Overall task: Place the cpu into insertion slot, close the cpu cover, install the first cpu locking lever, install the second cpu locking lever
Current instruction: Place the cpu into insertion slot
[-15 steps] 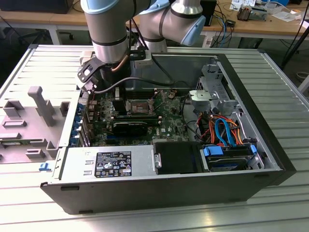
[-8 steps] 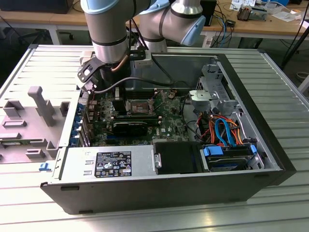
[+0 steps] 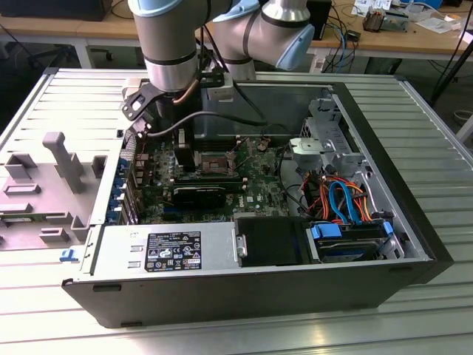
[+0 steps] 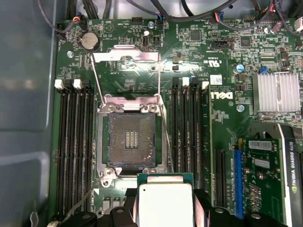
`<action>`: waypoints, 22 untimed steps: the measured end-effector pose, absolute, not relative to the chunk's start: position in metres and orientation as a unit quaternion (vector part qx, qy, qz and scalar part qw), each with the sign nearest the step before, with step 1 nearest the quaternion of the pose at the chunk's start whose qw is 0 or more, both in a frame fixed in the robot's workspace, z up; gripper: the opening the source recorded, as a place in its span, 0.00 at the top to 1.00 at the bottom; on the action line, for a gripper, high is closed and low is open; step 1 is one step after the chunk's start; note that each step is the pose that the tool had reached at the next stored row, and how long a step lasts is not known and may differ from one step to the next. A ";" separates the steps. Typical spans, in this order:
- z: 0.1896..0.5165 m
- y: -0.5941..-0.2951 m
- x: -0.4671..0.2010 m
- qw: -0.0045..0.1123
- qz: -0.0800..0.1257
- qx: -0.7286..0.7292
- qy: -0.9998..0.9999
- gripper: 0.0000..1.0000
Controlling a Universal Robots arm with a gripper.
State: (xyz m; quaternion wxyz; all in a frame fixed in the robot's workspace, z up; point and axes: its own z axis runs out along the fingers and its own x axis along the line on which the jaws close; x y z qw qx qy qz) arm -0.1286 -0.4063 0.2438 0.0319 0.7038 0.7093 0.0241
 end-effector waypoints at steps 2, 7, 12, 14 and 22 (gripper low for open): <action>0.243 -0.403 -0.128 0.039 0.017 0.703 0.710 0.45; 0.242 -0.398 -0.125 0.046 0.010 0.700 0.713 0.45; 0.241 -0.396 -0.115 0.045 0.011 0.693 0.719 0.45; 0.239 -0.395 -0.111 0.045 0.011 0.692 0.720 0.45; 0.233 -0.381 -0.100 0.045 0.010 0.690 0.722 0.45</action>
